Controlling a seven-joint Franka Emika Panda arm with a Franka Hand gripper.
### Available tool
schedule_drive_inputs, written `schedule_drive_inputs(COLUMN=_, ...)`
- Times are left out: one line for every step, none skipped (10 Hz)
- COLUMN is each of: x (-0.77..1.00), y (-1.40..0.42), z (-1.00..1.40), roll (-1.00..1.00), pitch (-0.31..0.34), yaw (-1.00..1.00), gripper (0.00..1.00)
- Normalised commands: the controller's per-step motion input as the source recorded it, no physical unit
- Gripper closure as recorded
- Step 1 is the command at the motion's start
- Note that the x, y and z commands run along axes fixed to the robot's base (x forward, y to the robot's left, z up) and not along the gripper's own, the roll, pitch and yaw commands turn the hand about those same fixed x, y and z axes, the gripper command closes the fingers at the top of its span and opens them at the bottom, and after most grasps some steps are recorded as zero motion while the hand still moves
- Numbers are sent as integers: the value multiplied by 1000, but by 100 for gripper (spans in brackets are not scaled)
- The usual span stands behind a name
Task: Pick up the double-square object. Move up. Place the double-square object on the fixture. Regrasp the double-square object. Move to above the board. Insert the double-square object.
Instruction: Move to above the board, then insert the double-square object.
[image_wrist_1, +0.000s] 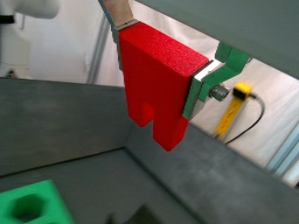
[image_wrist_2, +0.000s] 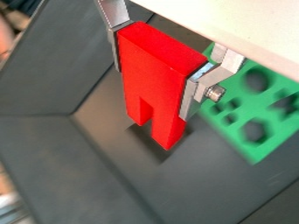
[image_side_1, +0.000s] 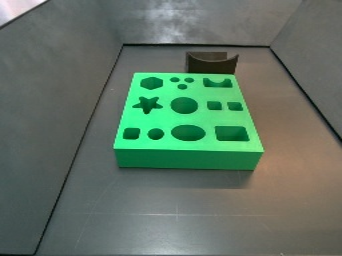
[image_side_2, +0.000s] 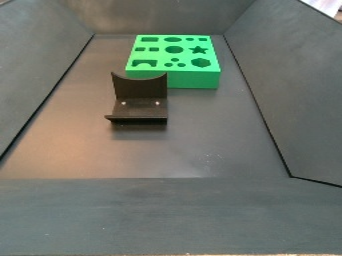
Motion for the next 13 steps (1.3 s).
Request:
schedule_drive_inputs(x=-633, y=-1000, z=-40, roll=-1000, pitch=-184, yaw=-97, gripper=100)
schedule_drive_inputs(x=-660, y=-1000, z=-47, roll=-1000, pitch=-192, yaw=-102, gripper=100)
schedule_drive_inputs(x=-688, y=-1000, z=-35, roll=-1000, pitch=-199, yaw=-109, gripper=100)
schedule_drive_inputs(x=-741, y=-1000, z=-43, roll=-1000, pitch=-211, yaw=-118, gripper=100)
schedule_drive_inputs(x=-630, y=-776, z=-30, roll=-1000, pitch=-225, yaw=-123, gripper=100)
schedule_drive_inputs(x=-441, y=-460, z=-14, roll=-1000, pitch=-236, yaw=-124, gripper=100)
schedule_drive_inputs(x=-289, y=-236, z=-14, roll=-968, pitch=-228, yaw=-112, gripper=100)
schedule_drive_inputs(x=-177, y=-102, z=-9, roll=-674, pitch=-163, yaw=-68, gripper=100)
schedule_drive_inputs(x=-128, y=-57, z=-3, roll=-463, pitch=-122, yaw=-41, gripper=100)
schedule_drive_inputs(x=-87, y=-30, z=-3, roll=-308, pitch=-89, yaw=-30, gripper=100)
schedule_drive_inputs(x=-60, y=-7, z=-3, roll=-212, pitch=-61, yaw=-21, gripper=100)
schedule_drive_inputs(x=0, y=0, z=-29, roll=0, pitch=0, yaw=0, gripper=100)
schedule_drive_inputs(x=249, y=0, z=-97, roll=0, pitch=0, yaw=0, gripper=100)
